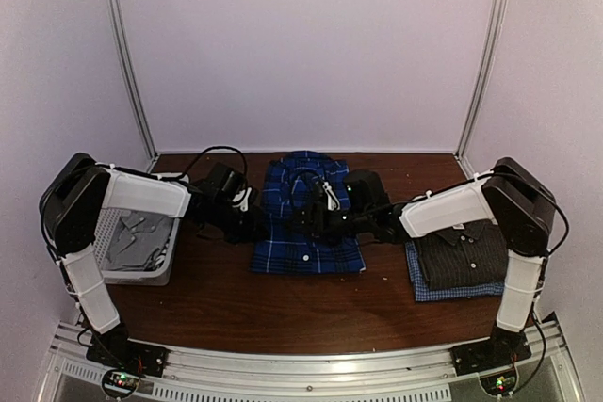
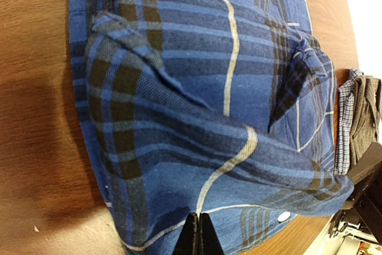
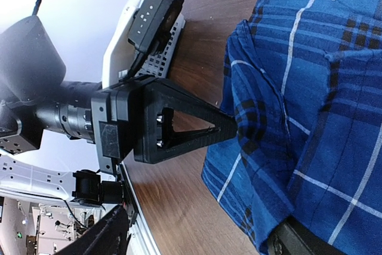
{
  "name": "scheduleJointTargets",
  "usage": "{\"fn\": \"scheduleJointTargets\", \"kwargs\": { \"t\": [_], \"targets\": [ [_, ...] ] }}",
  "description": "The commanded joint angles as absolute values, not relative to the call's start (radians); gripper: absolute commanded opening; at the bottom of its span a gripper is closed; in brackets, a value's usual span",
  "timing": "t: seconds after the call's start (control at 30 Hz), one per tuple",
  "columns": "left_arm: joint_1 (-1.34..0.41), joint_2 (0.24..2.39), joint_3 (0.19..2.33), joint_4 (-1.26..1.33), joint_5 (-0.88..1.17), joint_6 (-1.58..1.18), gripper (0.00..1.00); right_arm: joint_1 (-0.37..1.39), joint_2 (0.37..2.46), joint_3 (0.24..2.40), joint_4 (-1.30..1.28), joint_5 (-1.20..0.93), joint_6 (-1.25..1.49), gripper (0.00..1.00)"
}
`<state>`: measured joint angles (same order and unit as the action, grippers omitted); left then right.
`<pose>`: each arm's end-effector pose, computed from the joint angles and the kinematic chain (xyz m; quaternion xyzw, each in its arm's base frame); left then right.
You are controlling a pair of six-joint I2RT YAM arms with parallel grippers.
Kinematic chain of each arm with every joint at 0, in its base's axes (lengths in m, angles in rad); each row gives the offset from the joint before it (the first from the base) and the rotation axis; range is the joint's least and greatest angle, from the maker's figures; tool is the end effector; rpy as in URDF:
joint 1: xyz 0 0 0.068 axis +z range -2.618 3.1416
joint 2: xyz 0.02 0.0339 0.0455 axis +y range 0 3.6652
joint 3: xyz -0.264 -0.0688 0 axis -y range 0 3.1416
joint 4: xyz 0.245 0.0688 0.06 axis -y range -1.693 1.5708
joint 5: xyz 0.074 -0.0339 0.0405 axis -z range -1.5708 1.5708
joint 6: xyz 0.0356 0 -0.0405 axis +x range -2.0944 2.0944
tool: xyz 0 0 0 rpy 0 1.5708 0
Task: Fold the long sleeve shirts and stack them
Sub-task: Smooth out the 2/3-rectangle-folded shirt at the center of the board.
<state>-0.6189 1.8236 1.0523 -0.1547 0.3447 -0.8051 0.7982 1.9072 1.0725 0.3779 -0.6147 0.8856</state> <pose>0.2929 -0.2234 0.1554 -0.0328 0.9354 -0.3271 0.1300 0.2705 0.3069 0.1760 -0.1244 0.8153 0.5469 0.1440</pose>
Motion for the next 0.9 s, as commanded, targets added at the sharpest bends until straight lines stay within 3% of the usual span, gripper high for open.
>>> {"fn": "scheduleJointTargets", "kwargs": {
  "t": [0.0, 0.63, 0.77, 0.87],
  "targets": [
    [-0.62, 1.814, 1.06, -0.126, 0.354, -0.798, 0.0, 0.799, 1.942, 1.129, 0.424, -0.641, 0.909, 0.79],
    [-0.62, 1.817, 1.058, -0.126, 0.354, -0.79, 0.0, 0.798, 2.02, 1.283, 0.421, -0.654, 0.94, 0.78],
    [-0.62, 1.813, 1.054, -0.127, 0.356, -0.79, 0.0, 0.803, 2.021, 1.287, 0.385, -0.633, 0.917, 0.68],
    [-0.62, 1.812, 1.051, -0.127, 0.353, -0.787, 0.0, 0.809, 2.012, 1.288, 0.322, -0.58, 0.875, 0.5]
  ]
}}
